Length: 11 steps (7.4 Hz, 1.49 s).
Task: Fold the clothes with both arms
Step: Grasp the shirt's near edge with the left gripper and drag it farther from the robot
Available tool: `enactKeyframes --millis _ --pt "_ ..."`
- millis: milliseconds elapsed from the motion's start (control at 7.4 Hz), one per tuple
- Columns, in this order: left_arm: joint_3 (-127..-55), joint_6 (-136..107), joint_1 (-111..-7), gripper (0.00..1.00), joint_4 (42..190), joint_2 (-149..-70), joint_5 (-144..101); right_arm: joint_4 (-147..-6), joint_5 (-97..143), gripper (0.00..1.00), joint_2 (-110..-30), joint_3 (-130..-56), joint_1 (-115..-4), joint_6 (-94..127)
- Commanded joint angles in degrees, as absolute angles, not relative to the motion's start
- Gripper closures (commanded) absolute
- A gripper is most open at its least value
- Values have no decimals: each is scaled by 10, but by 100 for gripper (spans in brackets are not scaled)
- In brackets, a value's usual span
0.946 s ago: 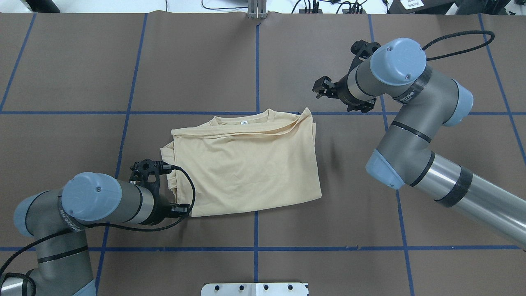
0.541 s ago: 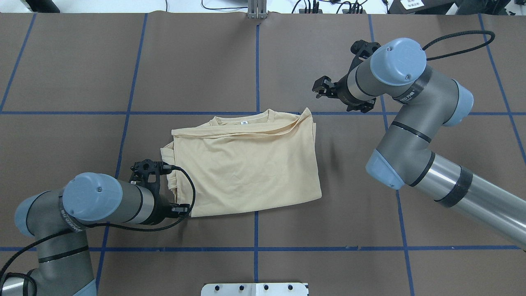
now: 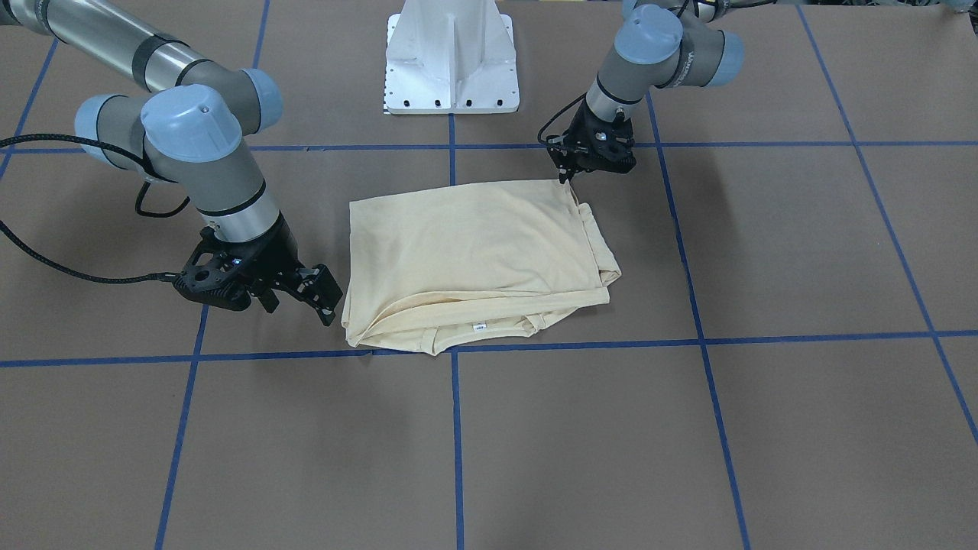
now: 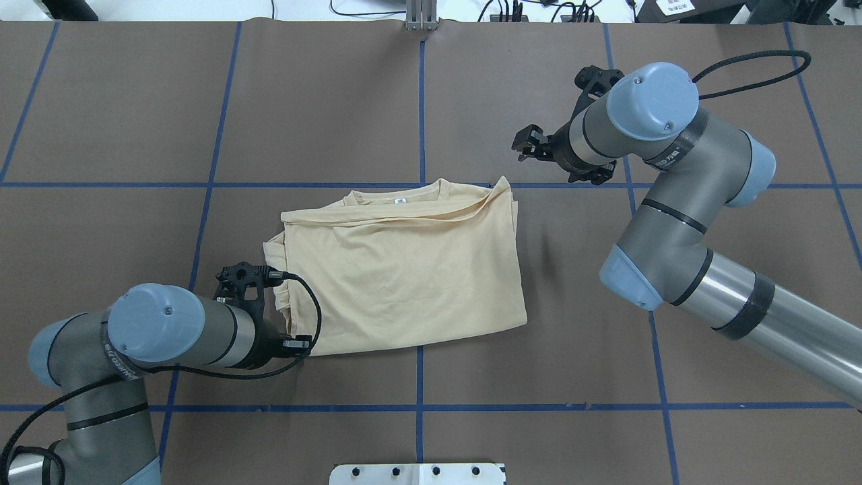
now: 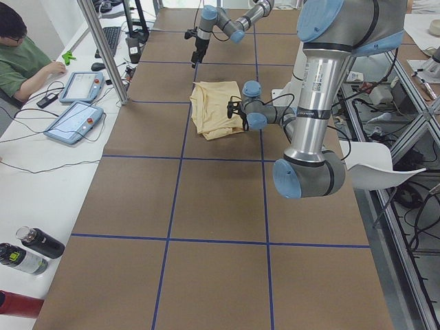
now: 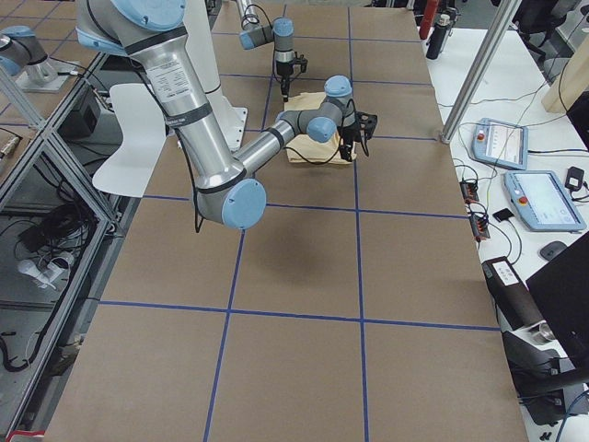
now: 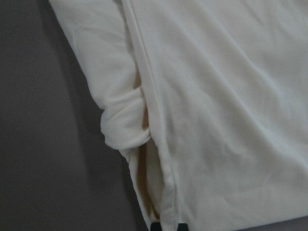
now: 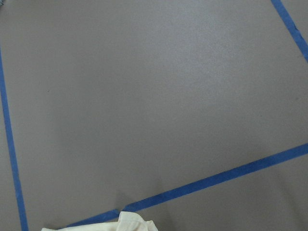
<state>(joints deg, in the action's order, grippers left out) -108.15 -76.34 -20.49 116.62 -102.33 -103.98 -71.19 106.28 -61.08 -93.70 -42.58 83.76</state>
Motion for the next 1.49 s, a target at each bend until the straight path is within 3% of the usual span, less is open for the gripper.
enactKeyframes --millis 0,270,541,946,1082,1217,1352 --pt "-1083 -756 -227 100 1161 -1019 -1039 -711 1063 0 -612 -937 -425 838" --pt "-1058 -679 -291 100 1160 -1010 -1038 -711 1063 0 -612 -935 -425 838" --pt "-976 -546 -387 100 1161 -1037 -1039 -711 1063 0 -610 -936 -423 838" --pt "-671 -431 -498 100 1169 -1276 -1035 -711 1062 0 -607 -936 -422 838" --pt "-607 -411 -515 100 1170 -1326 -1028 -711 1062 0 -607 -936 -422 838" --pt "-601 -410 -519 100 1170 -1334 -1014 -711 1062 0 -608 -936 -422 838" --pt "-605 -401 -521 1 1191 -1329 -1016 -711 1062 0 -608 -935 -418 839"
